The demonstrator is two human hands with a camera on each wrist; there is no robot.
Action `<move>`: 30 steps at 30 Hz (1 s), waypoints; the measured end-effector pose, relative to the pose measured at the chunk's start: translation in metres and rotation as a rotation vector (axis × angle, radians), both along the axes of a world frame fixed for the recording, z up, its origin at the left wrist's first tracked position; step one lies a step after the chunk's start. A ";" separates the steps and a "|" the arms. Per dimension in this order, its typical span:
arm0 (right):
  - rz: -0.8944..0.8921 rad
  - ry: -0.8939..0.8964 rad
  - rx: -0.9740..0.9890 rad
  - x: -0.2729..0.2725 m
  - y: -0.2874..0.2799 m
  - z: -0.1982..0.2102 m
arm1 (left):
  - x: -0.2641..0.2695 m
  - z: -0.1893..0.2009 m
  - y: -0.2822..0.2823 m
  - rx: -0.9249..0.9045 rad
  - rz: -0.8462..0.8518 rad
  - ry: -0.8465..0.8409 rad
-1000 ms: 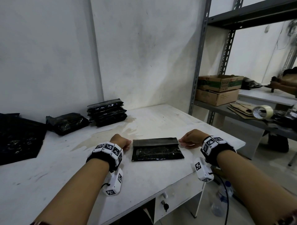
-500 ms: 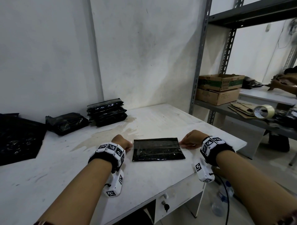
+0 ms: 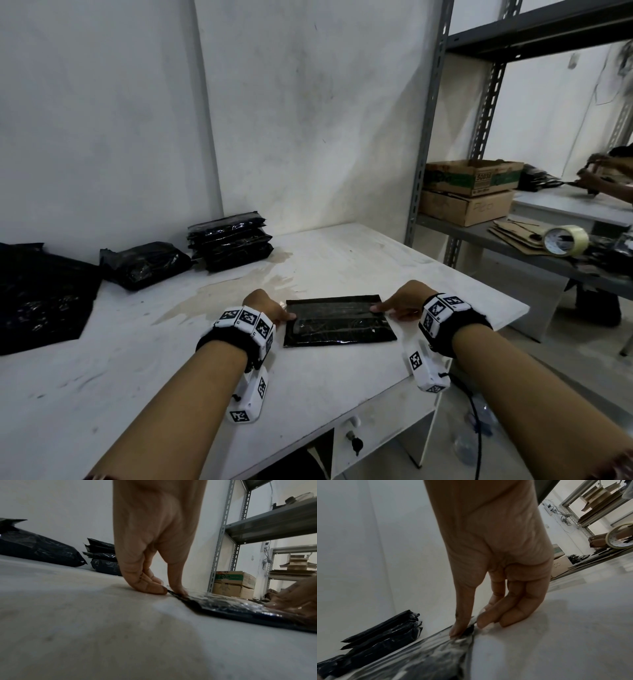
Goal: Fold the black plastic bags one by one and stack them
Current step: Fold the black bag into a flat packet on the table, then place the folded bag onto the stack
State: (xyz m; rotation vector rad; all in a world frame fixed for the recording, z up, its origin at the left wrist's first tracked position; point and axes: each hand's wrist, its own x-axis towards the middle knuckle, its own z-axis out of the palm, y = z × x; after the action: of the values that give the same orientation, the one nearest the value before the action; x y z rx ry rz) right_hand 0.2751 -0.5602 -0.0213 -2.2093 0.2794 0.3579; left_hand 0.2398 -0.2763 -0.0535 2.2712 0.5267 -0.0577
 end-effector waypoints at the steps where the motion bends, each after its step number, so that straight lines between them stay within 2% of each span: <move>1: 0.008 0.010 -0.012 0.000 0.001 0.001 | -0.001 0.001 -0.002 0.040 -0.007 0.008; 5: 0.085 -0.007 -0.086 0.001 0.004 0.005 | -0.003 0.006 -0.007 0.135 -0.035 0.017; 8: 0.090 -0.011 -0.044 0.003 0.007 0.003 | -0.003 0.005 -0.007 0.139 -0.035 0.015; 12: 0.032 -0.027 0.220 0.003 0.006 0.005 | -0.001 0.003 -0.006 0.085 -0.013 0.000; 17: 0.043 -0.005 0.503 0.005 0.010 0.006 | -0.003 0.003 0.005 0.016 0.000 -0.090; 20: 0.118 0.060 0.633 0.005 0.016 0.003 | -0.008 0.004 0.011 -0.114 0.029 -0.151; 30: 0.192 0.097 0.667 -0.005 0.030 0.006 | -0.008 0.003 0.022 -0.394 0.148 -0.320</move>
State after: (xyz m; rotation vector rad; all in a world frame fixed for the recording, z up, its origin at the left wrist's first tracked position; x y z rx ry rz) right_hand 0.2697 -0.5303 -0.0153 -1.5637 -0.0103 0.5713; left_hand 0.2323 -0.2540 -0.0506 1.8066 0.4635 0.2515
